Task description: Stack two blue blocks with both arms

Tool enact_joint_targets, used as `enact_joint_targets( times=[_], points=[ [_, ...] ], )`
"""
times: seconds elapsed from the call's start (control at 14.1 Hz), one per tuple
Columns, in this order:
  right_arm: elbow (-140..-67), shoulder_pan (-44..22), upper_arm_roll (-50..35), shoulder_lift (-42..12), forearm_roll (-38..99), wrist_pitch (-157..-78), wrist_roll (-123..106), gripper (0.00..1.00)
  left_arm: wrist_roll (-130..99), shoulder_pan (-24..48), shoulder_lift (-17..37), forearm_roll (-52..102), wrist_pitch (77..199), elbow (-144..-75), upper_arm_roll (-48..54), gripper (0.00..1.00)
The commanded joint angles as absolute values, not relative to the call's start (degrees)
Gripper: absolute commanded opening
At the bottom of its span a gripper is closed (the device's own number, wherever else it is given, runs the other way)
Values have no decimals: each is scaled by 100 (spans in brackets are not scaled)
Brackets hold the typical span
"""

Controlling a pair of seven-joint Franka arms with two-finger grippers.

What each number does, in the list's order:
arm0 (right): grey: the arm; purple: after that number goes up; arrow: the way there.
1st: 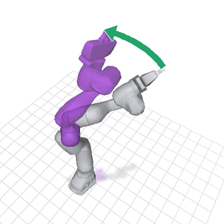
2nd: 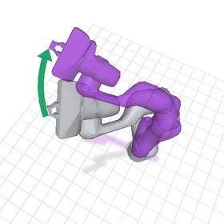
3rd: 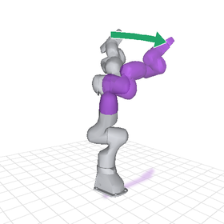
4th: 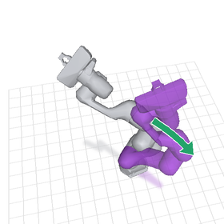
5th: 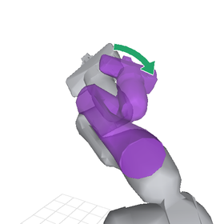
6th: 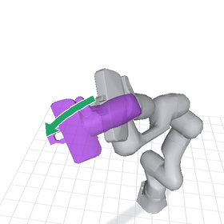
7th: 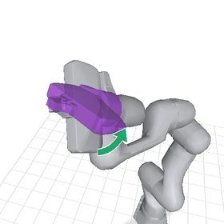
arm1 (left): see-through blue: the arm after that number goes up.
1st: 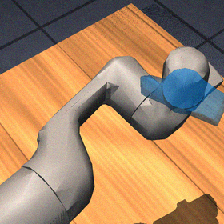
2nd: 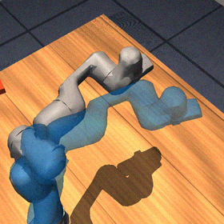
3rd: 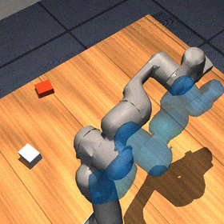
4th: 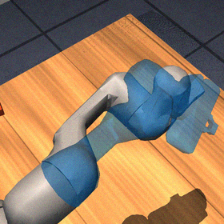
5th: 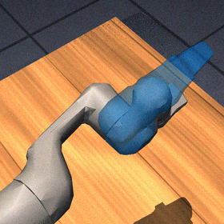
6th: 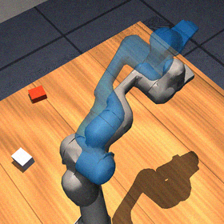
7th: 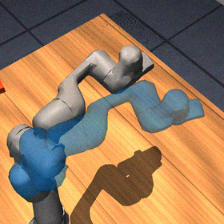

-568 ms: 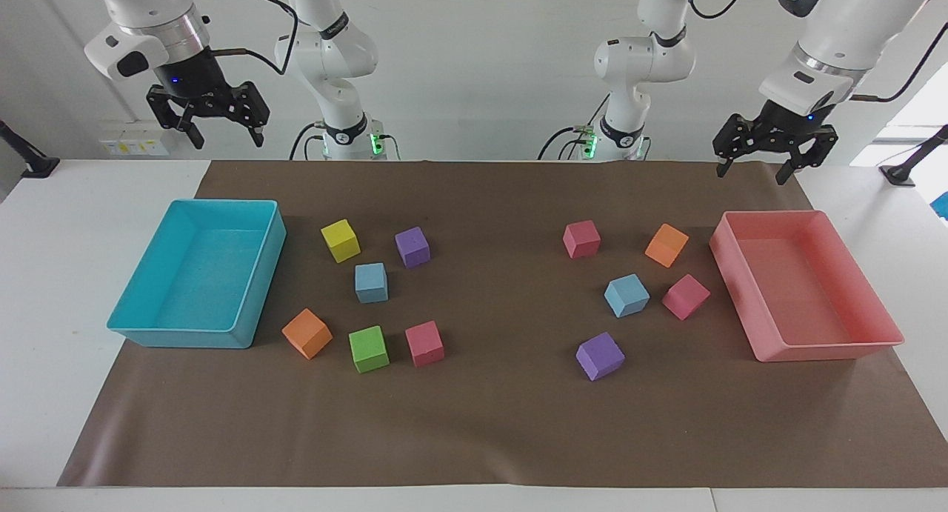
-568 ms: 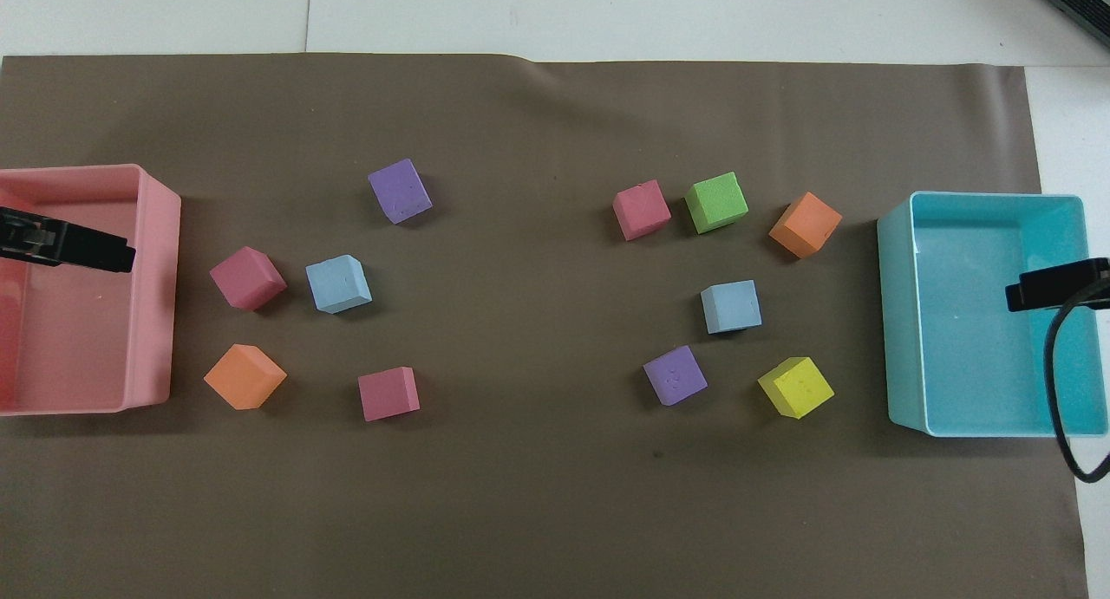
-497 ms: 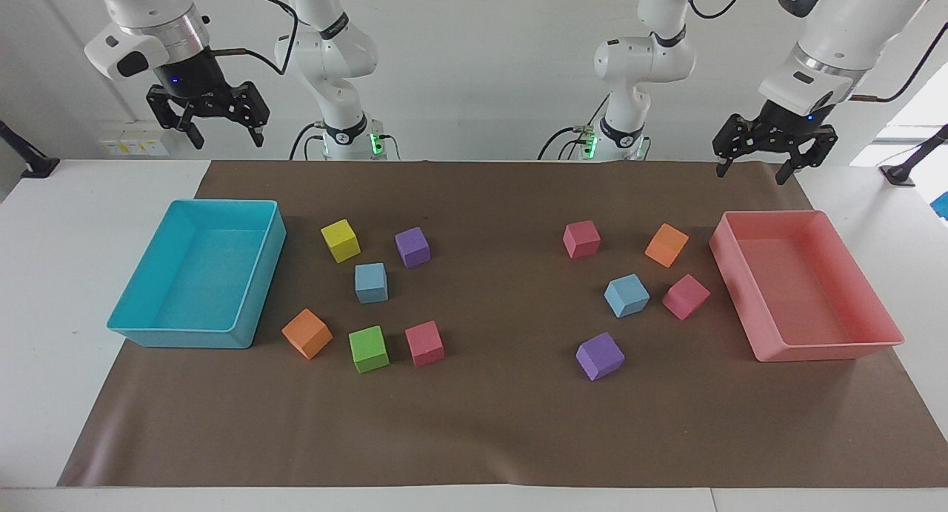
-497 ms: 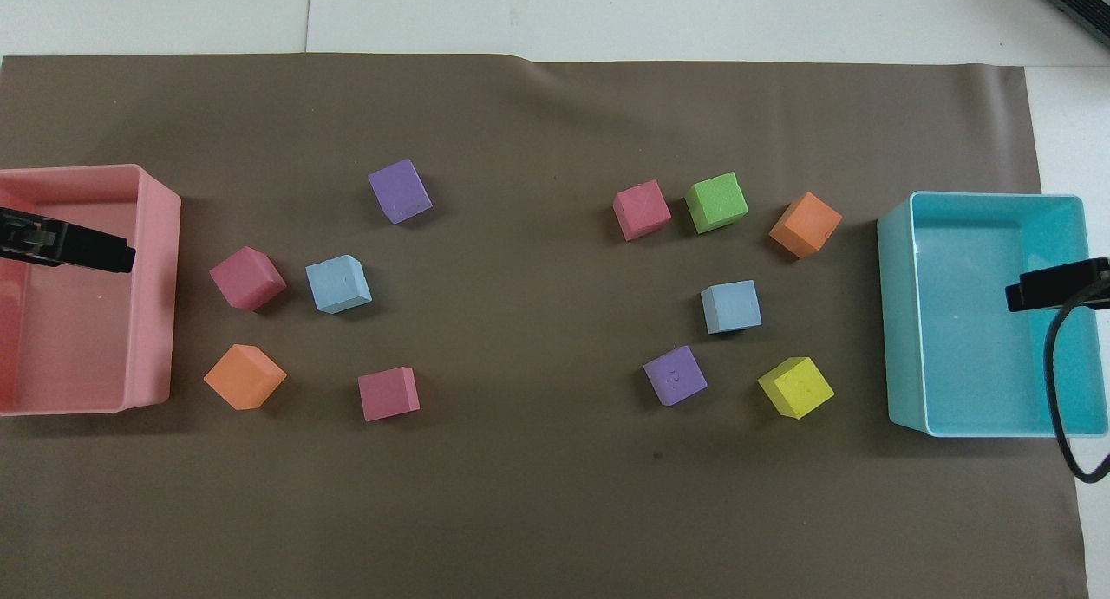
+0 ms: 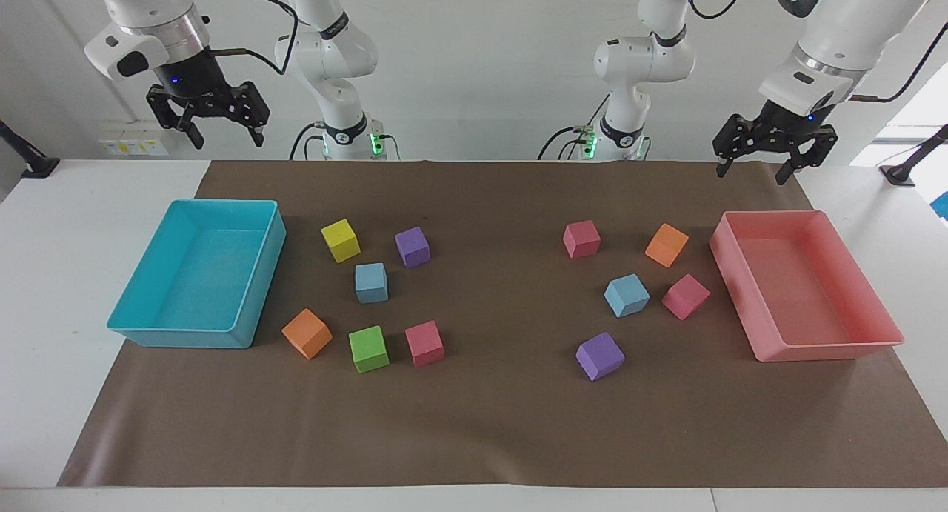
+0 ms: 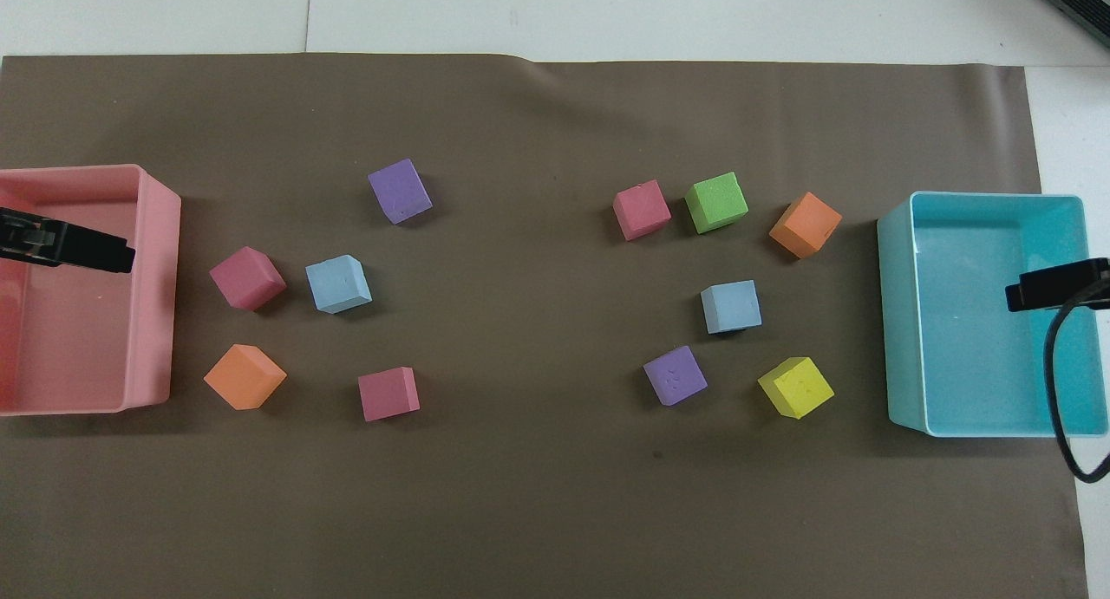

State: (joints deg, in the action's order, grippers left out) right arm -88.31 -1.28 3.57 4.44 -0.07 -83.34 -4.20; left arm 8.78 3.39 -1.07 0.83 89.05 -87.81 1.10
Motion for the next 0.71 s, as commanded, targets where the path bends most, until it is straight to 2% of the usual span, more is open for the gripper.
enact_joint_targets(
  times=[0.0,0.64],
  points=[
    [-8833,-88,334,475,62,-8350,-352,100,888,193,-202,141,8912,-8903,150,100],
    [-8833,-88,334,475,62,-8350,-352,100,844,202,-246,141,8683,-8938,141,100]
  ],
)
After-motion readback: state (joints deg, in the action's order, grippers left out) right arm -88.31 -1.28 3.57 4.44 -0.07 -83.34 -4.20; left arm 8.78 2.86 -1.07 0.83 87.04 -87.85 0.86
